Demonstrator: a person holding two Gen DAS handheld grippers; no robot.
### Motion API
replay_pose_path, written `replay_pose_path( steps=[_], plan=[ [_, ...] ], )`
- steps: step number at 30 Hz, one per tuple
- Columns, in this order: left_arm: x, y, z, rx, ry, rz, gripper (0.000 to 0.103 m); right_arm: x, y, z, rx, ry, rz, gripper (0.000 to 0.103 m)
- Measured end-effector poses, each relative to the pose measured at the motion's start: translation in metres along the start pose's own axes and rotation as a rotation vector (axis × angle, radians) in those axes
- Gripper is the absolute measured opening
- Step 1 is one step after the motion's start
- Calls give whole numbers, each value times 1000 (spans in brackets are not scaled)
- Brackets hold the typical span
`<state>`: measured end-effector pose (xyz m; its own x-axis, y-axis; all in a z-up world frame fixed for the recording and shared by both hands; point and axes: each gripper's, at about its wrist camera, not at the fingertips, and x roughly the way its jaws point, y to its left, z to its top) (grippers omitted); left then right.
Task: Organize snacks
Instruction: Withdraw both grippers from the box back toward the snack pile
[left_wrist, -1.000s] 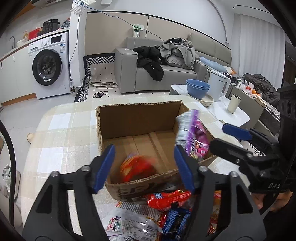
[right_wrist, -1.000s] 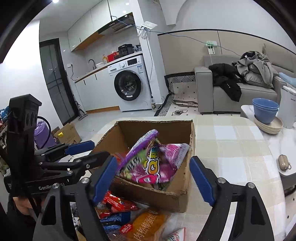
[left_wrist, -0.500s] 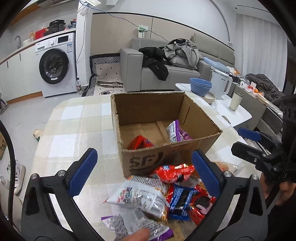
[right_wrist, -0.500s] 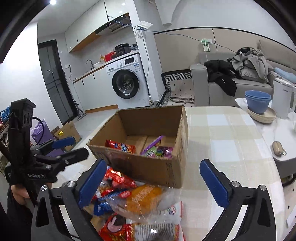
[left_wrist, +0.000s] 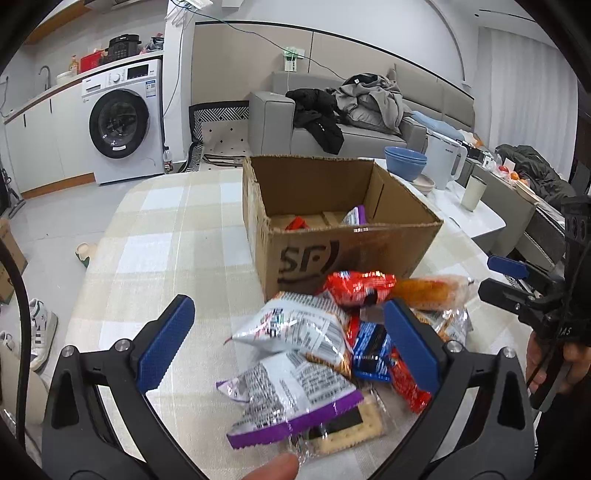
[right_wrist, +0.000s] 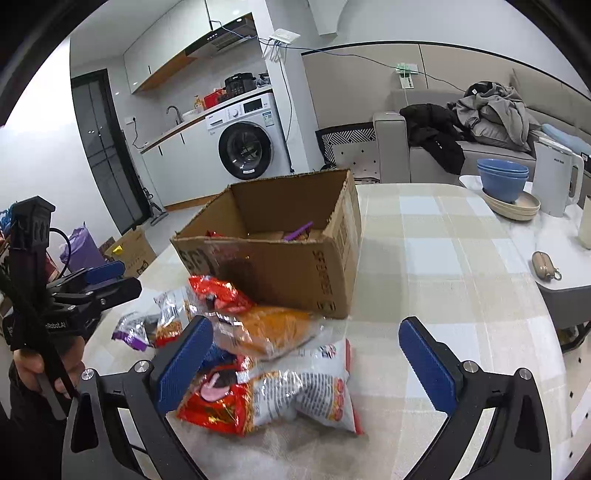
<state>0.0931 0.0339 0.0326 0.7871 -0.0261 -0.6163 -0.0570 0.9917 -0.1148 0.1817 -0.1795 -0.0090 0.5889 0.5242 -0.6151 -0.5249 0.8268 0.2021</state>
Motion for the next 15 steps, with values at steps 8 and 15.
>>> replay_pose_path(
  steps=[8, 15],
  plan=[
    [-4, -4, -22, 24, 21, -26, 102, -5, -3, -11, -12, 31, -8, 102],
    [-1, -4, -22, 47, 51, -20, 102, -3, 7, -11, -45, 66, -15, 102]
  ],
)
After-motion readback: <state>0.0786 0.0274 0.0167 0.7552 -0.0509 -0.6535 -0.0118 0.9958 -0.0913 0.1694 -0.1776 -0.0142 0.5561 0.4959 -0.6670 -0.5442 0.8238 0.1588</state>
